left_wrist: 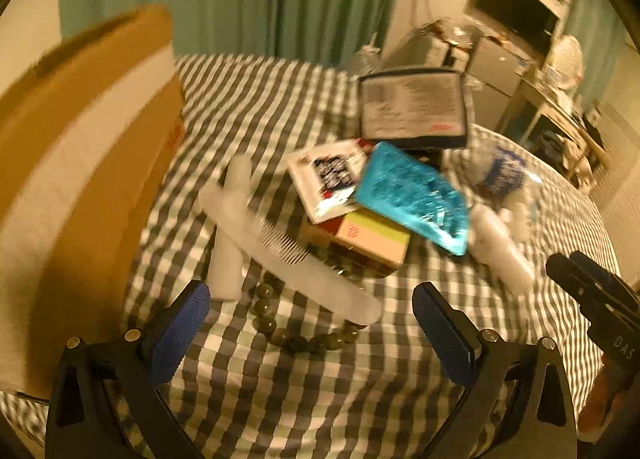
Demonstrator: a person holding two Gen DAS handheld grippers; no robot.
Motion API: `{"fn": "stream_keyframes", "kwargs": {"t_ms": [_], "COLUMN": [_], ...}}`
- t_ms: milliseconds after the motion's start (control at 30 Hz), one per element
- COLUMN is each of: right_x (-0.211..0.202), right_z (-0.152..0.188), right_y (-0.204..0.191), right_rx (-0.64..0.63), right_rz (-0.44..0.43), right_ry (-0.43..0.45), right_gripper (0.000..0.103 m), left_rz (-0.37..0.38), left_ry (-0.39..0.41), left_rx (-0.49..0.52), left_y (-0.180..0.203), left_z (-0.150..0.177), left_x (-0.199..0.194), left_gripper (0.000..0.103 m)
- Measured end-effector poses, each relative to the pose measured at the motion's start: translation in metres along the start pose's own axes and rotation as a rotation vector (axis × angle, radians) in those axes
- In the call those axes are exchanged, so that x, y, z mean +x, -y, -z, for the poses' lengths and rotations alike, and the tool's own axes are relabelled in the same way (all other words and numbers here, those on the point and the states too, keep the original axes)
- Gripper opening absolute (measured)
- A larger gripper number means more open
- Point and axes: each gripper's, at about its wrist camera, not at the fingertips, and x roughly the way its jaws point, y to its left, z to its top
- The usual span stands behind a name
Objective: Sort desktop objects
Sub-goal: 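Move both tools back over the remaining items, then grasp the white roll-on bottle with the right tool while the left grasps a thin white stick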
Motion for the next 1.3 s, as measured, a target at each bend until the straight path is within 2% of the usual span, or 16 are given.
{"fn": "stream_keyframes", "kwargs": {"t_ms": [67, 100, 133, 233, 433, 500, 533, 567, 633, 667, 733, 867, 1000, 1300], "right_x": [0.017, 0.027, 0.034, 0.048, 0.068, 0.076, 0.077, 0.077, 0.075, 0.073, 0.069, 0.059, 0.047, 0.019], "right_z": [-0.006, -0.009, -0.011, -0.010, -0.010, -0.009, -0.008, -0.007, -0.005, -0.004, -0.002, 0.003, 0.008, 0.016], "right_y": [-0.002, -0.004, -0.006, -0.017, -0.021, -0.017, -0.015, -0.015, -0.015, -0.016, -0.016, -0.013, -0.009, 0.000], "right_rx": [-0.023, -0.035, -0.047, -0.097, -0.143, -0.122, -0.104, -0.097, -0.098, -0.100, -0.097, -0.082, -0.055, 0.037], "right_rz": [-0.031, -0.047, -0.038, -0.040, -0.030, -0.051, -0.065, -0.071, -0.066, -0.062, -0.052, -0.041, -0.031, -0.031], "right_ry": [-0.026, -0.048, -0.056, -0.082, -0.123, -0.142, -0.144, -0.147, -0.147, -0.151, -0.154, -0.168, -0.183, -0.185], "right_gripper": [0.070, 0.060, 0.057, 0.056, 0.053, 0.051, 0.050, 0.049, 0.047, 0.046, 0.044, 0.042, 0.041, 0.041], "left_rz": [-0.010, -0.006, -0.001, 0.004, 0.023, 0.036, 0.048, 0.051, 0.029, 0.034, 0.091, 0.092, 0.118, 0.156], "left_ry": [-0.021, -0.023, -0.025, -0.030, -0.076, -0.071, -0.075, -0.079, -0.092, -0.088, -0.092, -0.085, -0.070, -0.029], "left_rx": [-0.006, -0.004, 0.002, 0.011, -0.036, -0.029, -0.008, 0.019, 0.081, 0.091, 0.073, 0.084, 0.067, 0.099], "left_y": [-0.002, -0.002, -0.002, -0.002, -0.008, -0.008, -0.005, -0.003, 0.003, 0.003, -0.002, -0.001, -0.008, -0.010], "left_z": [0.001, 0.002, 0.002, 0.003, -0.003, -0.004, -0.004, -0.003, -0.003, -0.004, -0.004, -0.004, -0.002, -0.004], "left_x": [0.009, 0.012, 0.014, 0.025, 0.044, 0.042, 0.040, 0.040, 0.039, 0.037, 0.029, 0.017, 0.002, -0.029], "left_gripper": [0.103, 0.103, 0.103, 0.103, 0.102, 0.097, 0.083, 0.054, 0.038, 0.027, 0.018, 0.011, 0.008, 0.003]}}
